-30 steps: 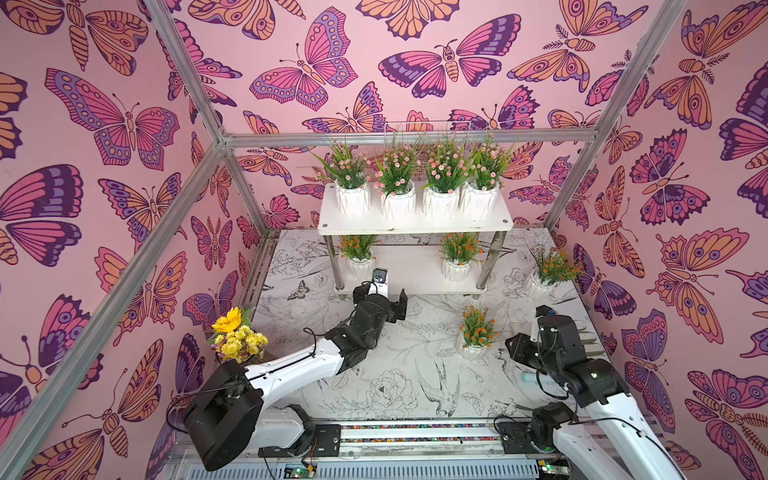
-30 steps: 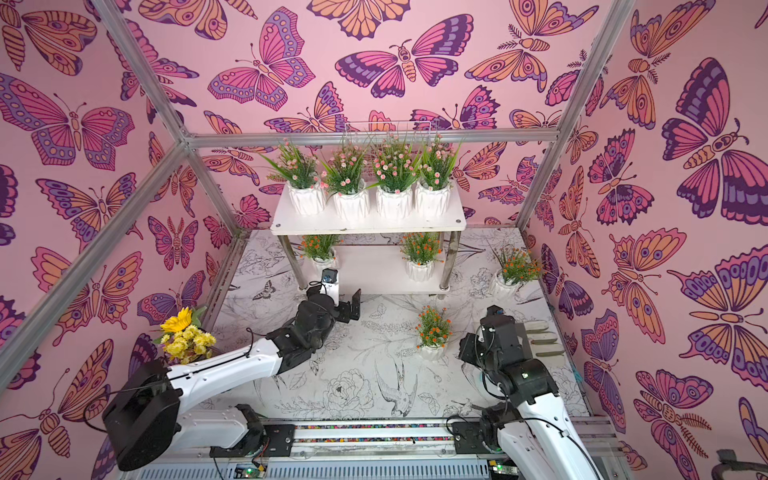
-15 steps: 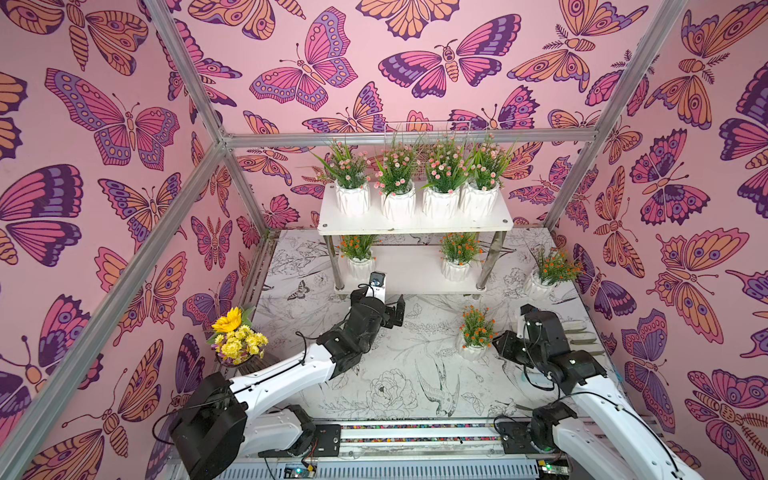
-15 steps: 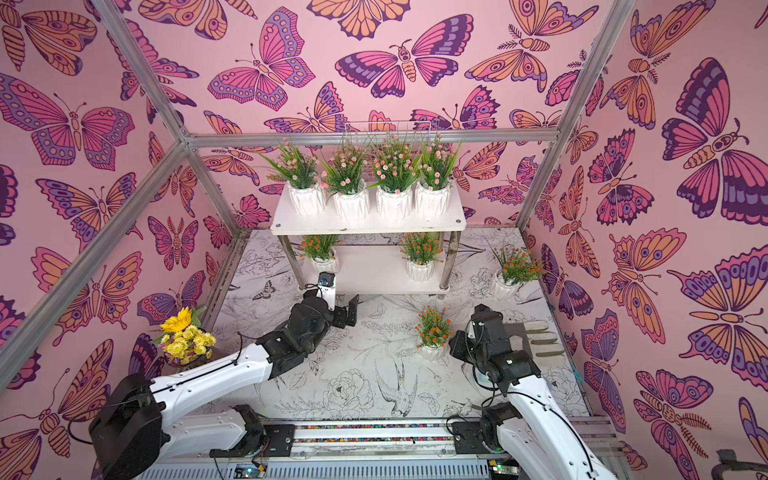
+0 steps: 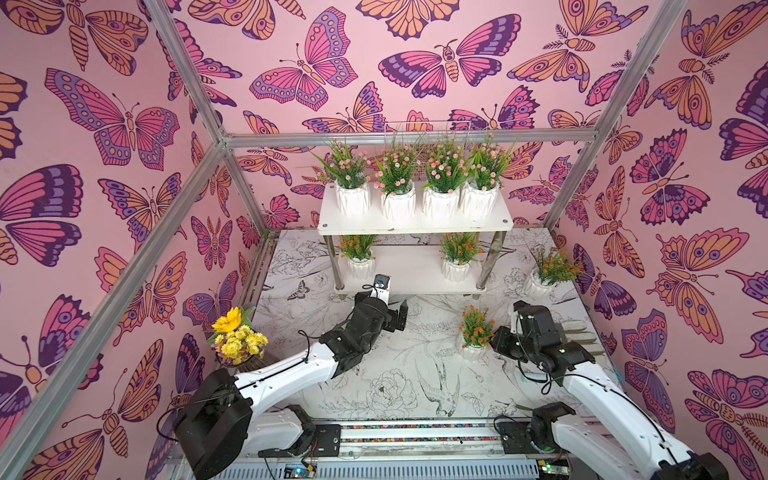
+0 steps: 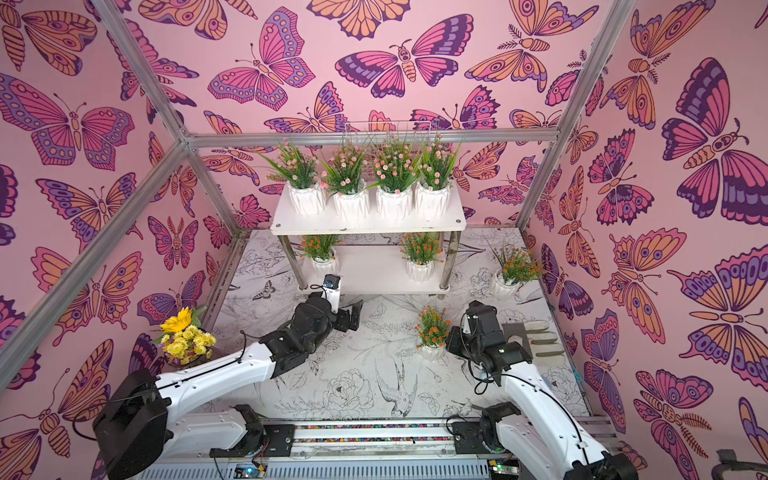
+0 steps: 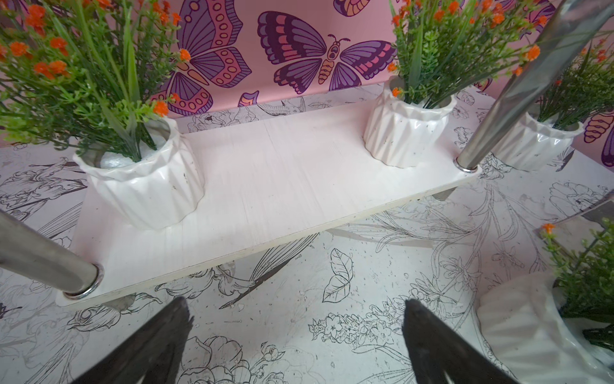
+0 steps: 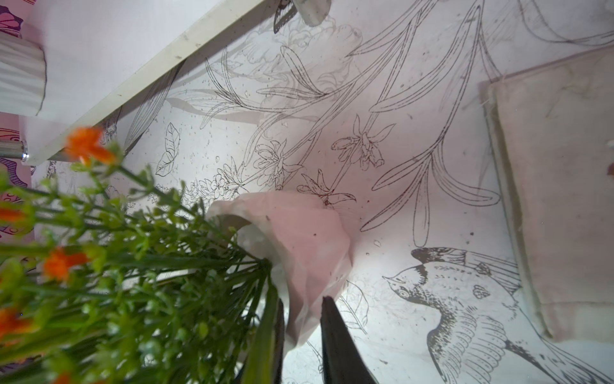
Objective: Place the baby's breath potted plants on the rack by color
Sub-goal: Pick up the baby's breath potted plant from the center of the board.
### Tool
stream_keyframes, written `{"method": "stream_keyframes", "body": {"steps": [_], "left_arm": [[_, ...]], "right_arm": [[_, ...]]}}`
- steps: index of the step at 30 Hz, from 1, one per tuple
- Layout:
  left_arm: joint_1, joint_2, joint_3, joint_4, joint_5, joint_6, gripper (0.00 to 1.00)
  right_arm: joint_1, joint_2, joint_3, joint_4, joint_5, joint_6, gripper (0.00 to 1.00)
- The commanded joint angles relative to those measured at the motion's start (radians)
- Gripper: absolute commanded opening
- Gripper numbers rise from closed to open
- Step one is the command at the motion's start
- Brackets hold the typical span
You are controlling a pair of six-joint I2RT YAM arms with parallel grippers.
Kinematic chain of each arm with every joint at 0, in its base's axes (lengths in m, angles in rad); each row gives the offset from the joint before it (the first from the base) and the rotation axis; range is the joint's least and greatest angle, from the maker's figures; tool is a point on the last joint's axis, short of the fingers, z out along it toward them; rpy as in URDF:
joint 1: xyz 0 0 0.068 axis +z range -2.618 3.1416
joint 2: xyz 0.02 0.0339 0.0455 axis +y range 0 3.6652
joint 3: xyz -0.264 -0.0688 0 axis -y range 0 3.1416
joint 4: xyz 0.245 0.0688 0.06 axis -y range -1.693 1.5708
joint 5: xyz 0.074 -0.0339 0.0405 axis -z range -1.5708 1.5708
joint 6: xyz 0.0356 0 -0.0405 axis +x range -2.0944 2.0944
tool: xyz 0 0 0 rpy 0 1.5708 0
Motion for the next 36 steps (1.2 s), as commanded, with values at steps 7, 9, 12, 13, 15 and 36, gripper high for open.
{"method": "stream_keyframes", "body": {"steps": [7, 9, 12, 13, 15, 36], "left_arm": [[-0.001, -0.013, -0.012, -0.011, 0.025, 0.014, 1.00], [-0.001, -0.011, -0.011, -0.009, 0.028, 0.016, 1.00], [-0.001, -0.004, -0.005, -0.009, 0.032, 0.016, 1.00], [-0.001, 0.000, -0.002, -0.009, 0.035, 0.015, 1.00], [-0.001, 0.002, 0.002, -0.009, 0.042, 0.017, 1.00], [-0.001, -0.037, -0.038, 0.033, 0.182, 0.089, 1.00]], "right_arm": [[-0.003, 0.034, 0.032, -0.003, 0.031, -0.038, 0.23], [-0.002, 0.040, 0.031, 0.003, 0.028, -0.038, 0.23], [0.007, 0.054, 0.034, 0.012, 0.028, -0.036, 0.23], [0.012, 0.061, 0.036, 0.014, 0.033, -0.038, 0.23], [0.021, 0.076, 0.041, 0.017, 0.042, -0.037, 0.23], [0.076, 0.224, 0.099, 0.016, 0.086, -0.051, 0.17]]}}
